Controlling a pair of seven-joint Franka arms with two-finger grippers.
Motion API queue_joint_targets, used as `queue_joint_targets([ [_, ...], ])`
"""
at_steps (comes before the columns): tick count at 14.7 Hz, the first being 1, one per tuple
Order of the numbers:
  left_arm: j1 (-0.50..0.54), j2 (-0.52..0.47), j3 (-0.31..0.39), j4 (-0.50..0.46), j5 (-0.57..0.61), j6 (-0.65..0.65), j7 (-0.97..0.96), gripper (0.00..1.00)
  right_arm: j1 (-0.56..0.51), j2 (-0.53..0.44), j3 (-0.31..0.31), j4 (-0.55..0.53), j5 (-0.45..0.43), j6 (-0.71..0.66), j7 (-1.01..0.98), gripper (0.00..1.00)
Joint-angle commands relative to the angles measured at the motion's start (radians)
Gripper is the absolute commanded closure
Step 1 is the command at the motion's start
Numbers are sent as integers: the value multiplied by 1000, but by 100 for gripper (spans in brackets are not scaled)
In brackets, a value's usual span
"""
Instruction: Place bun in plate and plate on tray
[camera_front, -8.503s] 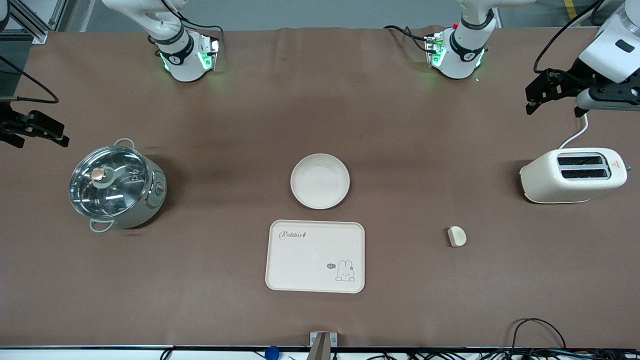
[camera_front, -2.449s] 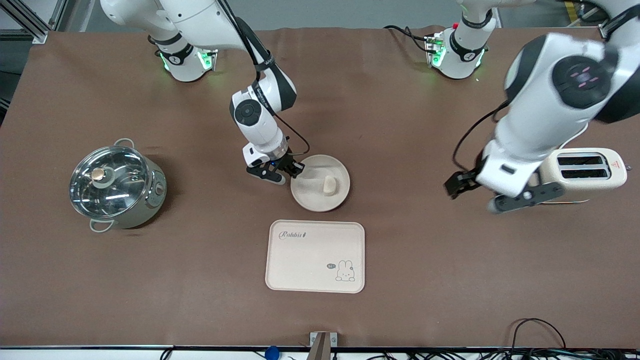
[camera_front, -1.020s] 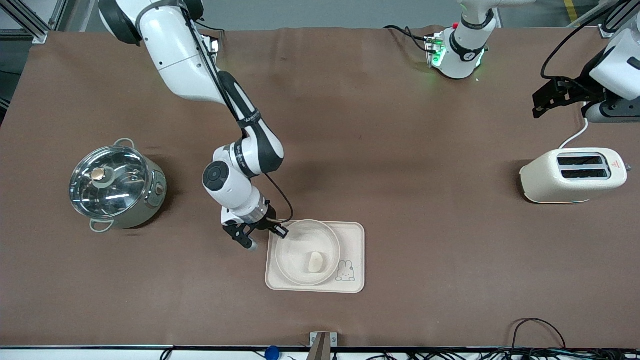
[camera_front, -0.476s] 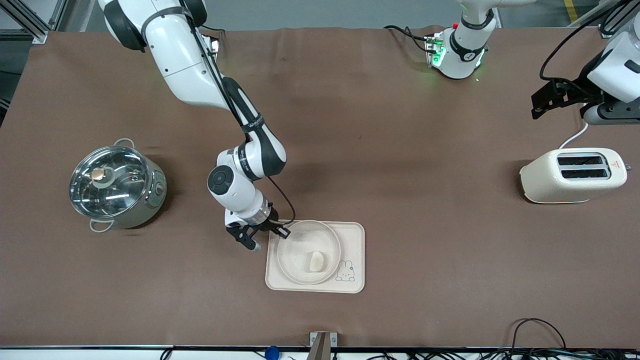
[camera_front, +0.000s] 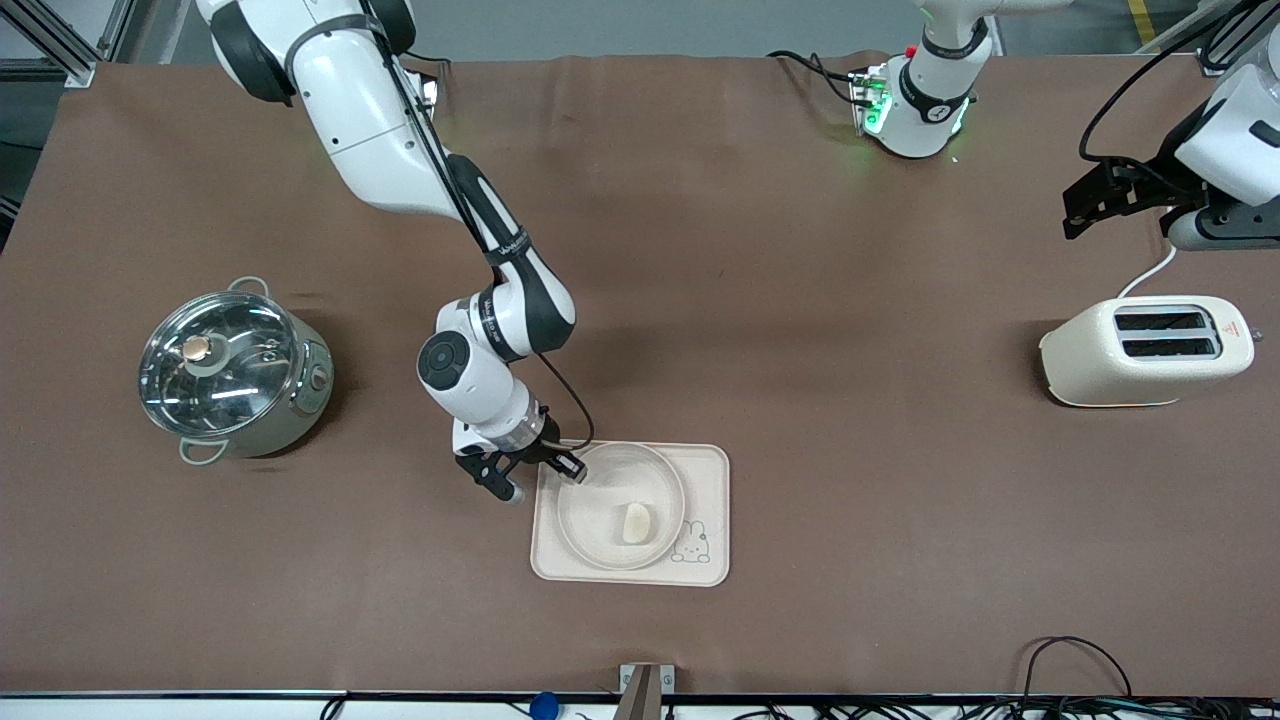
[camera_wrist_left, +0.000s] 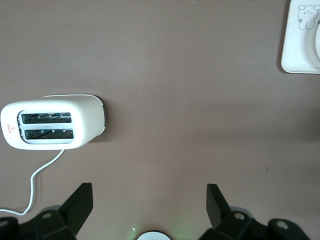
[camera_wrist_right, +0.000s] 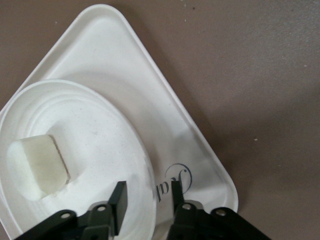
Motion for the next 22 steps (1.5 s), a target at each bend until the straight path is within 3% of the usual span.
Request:
queue_joint_targets([
  [1,-1,-10,6,-5,-3,9,-3,0,-11,-8,5,9,19,-20,1,50],
  [3,-3,-10,6,-5,-3,9,-3,0,-19,-52,2,7,18,-125,4,49],
  [4,-3,-10,6,-5,-3,9,-3,0,-21,-92,0,-2,16,-172,10,44],
  [8,-3,-10,6,-6,-3,9,-3,0,-14,-301,-50,-144,-7,-197,-9,4],
  [9,-3,-10,6,-6,-3,9,-3,0,-19,-341,-59,-151,-16,-233,-10,0],
  [11,-3,-13,4,-6,-3,6,2,0,-16,-399,-107,-143,-57,-299,-10,0],
  [14,-3,-13,1,-5,-2,6,14,0,-21,-476,-156,-129,-226,-388,-38,0],
  [16,-3,-13,-3,-3,-2,3,15,0,-21,-528,-200,-129,-277,-454,-81,0],
  [20,-7,-15,-6,-3,-2,2,15,0,-21,-686,-320,-131,-315,-745,-309,0],
  [22,-9,-15,-6,-3,0,2,15,0,-83,-770,-326,-129,-407,-880,-438,0],
])
